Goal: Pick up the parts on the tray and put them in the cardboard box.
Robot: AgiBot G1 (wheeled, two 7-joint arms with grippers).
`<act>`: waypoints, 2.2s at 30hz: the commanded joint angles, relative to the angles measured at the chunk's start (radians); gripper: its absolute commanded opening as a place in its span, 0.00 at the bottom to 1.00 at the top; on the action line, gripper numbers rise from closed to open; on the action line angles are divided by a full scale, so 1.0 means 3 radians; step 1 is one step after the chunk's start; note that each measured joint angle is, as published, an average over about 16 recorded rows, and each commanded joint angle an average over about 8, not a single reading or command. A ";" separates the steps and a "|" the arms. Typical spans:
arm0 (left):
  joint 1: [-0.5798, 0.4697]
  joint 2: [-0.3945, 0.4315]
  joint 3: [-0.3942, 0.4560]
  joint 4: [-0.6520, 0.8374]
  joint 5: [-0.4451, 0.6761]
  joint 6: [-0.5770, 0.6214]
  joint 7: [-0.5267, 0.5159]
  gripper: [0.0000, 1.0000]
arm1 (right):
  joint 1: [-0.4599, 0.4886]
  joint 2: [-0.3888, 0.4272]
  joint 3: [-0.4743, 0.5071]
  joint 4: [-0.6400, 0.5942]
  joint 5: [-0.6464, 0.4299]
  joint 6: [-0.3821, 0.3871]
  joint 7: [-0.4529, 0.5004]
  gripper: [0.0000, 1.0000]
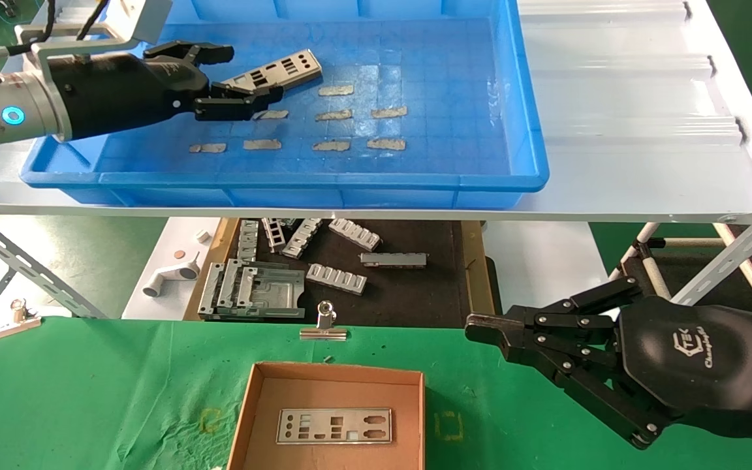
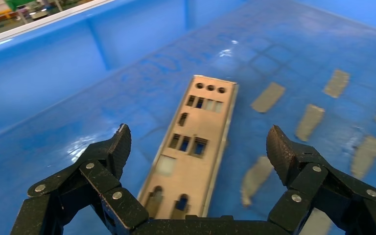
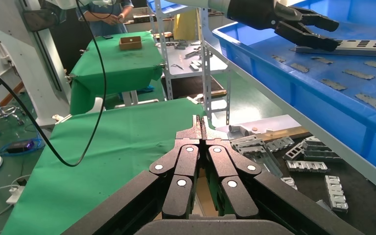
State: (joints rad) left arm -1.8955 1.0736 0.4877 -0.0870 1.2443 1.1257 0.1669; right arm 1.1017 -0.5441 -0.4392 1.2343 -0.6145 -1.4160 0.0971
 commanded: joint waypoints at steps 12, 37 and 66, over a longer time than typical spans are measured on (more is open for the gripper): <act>-0.0059 0.0082 -0.0008 0.0186 -0.0003 -0.0185 0.0078 0.01 | 0.0000 0.0000 0.0000 0.0000 0.0000 0.0000 0.0000 0.00; -0.0079 0.0073 -0.0026 0.0272 -0.0028 -0.0137 0.0100 0.00 | 0.0000 0.0000 0.0000 0.0000 0.0000 0.0000 0.0000 0.00; -0.0250 -0.0116 -0.0072 0.0114 -0.0108 0.0727 0.0140 0.00 | 0.0000 0.0000 0.0000 0.0000 0.0000 0.0000 0.0000 0.00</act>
State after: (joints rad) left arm -1.9712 1.0366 0.4686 -0.0528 1.2153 1.3467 0.2109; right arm 1.1017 -0.5441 -0.4392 1.2343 -0.6145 -1.4159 0.0971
